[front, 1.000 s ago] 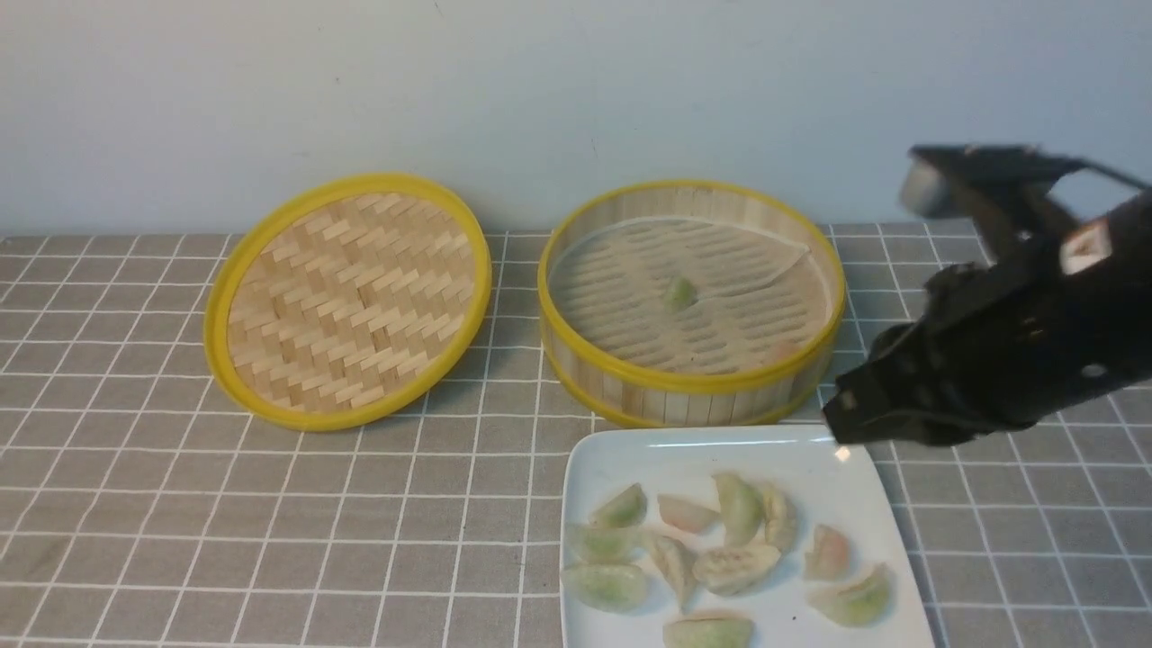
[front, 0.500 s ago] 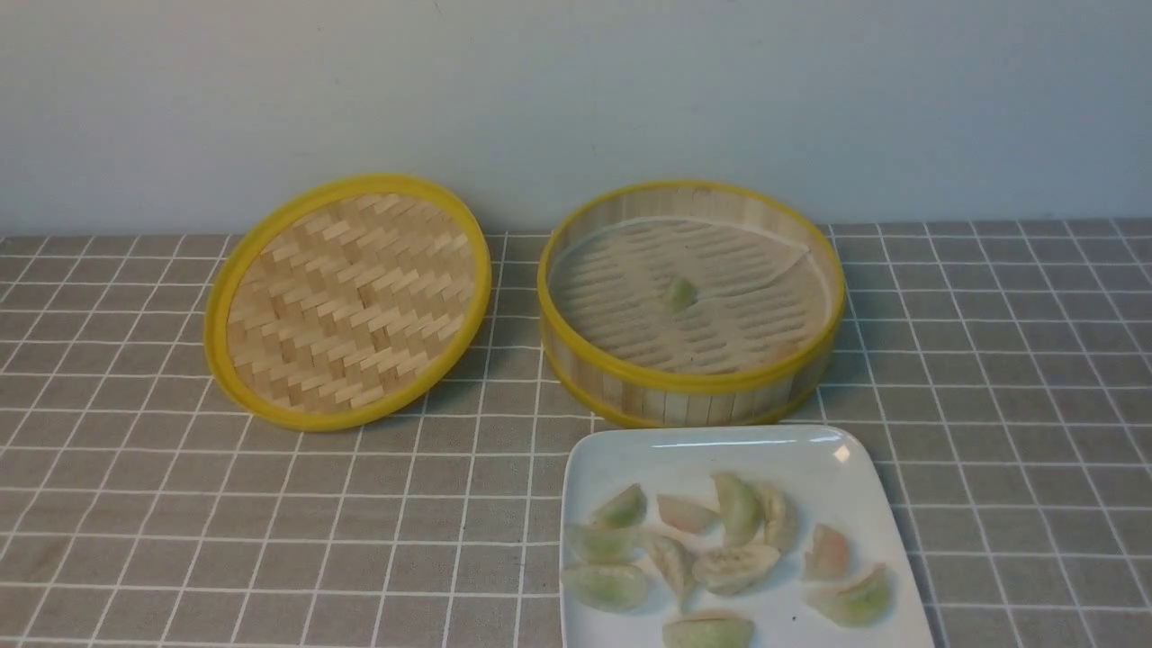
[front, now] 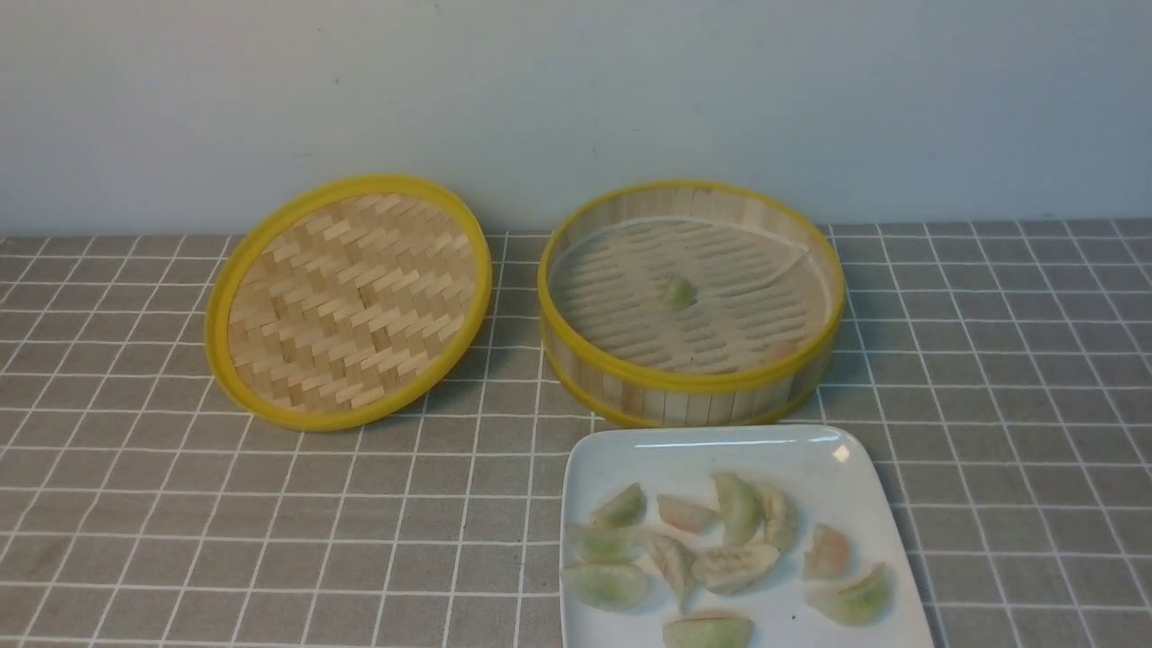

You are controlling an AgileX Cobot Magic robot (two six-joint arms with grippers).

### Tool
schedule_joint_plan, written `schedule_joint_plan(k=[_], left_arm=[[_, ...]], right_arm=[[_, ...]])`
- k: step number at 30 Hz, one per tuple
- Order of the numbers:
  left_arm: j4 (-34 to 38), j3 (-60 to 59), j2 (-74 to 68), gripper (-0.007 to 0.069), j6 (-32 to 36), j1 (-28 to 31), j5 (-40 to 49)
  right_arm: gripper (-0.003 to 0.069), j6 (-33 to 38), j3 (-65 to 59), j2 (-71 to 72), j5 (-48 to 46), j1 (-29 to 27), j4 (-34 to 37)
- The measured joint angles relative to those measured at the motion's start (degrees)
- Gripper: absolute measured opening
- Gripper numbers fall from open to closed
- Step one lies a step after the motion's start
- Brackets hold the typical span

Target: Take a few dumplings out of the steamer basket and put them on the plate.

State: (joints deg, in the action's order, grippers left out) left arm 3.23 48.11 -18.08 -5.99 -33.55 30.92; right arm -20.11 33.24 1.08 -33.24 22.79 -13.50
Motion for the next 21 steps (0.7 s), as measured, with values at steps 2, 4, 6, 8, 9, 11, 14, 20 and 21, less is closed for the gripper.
schedule_joint_plan(k=[2,4,6,8,9,11,14,20,21], left_arm=[[0.08,0.0,0.0,-0.0005,0.0,0.0,-0.05],[0.08,0.0,0.0,-0.0005,0.0,0.0,-0.05],[0.12,0.0,0.0,-0.0005,0.0,0.0,-0.05],[0.19,0.0,0.0,-0.0005,0.0,0.0,-0.05],[0.25,0.0,0.0,-0.0005,0.0,0.0,-0.05],[0.25,0.0,0.0,-0.0005,0.0,0.0,-0.05],[0.25,0.0,0.0,-0.0005,0.0,0.0,-0.05],[0.98,0.0,0.0,-0.0005,0.0,0.05,-0.05],[1.32,0.0,0.0,-0.0005,0.0,0.37,0.01]], right_arm=[[-0.0013,-0.04,0.0,0.0,0.0,0.0,-0.05],[-0.0013,-0.04,0.0,0.0,0.0,0.0,-0.05],[-0.0013,-0.07,0.0,0.0,0.0,0.0,-0.05],[-0.0013,-0.13,0.0,0.0,0.0,0.0,-0.11],[-0.0013,-0.19,0.0,0.0,0.0,0.0,-0.15],[-0.0013,-0.19,0.0,0.0,0.0,0.0,-0.15],[-0.0013,-0.22,0.0,0.0,0.0,0.0,-0.17],[-0.0013,-0.22,0.0,0.0,0.0,0.0,-0.22],[-0.0013,-0.22,0.0,0.0,0.0,0.0,-0.22]])
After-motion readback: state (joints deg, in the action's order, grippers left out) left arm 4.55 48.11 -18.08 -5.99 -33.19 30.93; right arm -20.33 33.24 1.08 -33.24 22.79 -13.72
